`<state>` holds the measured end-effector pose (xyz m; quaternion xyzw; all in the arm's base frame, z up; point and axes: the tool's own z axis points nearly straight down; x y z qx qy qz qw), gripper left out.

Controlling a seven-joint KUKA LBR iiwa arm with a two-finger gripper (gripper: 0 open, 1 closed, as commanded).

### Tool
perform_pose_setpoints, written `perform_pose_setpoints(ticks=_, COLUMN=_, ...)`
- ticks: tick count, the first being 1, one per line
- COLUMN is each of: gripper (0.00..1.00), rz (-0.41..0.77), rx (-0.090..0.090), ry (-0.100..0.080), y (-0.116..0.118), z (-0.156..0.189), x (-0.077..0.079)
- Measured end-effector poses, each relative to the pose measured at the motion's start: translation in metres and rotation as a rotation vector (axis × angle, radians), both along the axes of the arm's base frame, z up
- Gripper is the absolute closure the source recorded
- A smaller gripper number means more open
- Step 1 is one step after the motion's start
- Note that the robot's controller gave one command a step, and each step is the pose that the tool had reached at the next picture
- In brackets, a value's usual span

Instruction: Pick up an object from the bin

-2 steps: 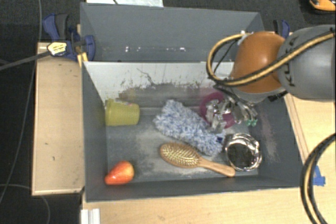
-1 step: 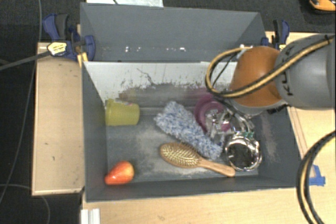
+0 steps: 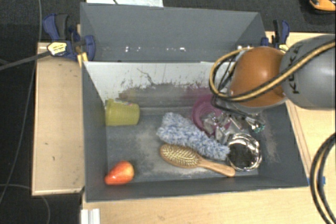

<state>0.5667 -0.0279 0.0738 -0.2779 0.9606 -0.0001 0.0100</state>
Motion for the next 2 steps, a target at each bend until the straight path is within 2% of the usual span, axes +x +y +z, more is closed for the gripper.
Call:
perform_pose_setpoints(ticks=1, gripper=1.0, rz=-0.002, rx=0.0, ry=0.0, y=0.0, z=0.0, x=0.0)
perform_pose_setpoints(ticks=2, gripper=1.0, rz=-0.003, rx=0.002, ry=-0.008, y=-0.005, z=0.016, x=0.001)
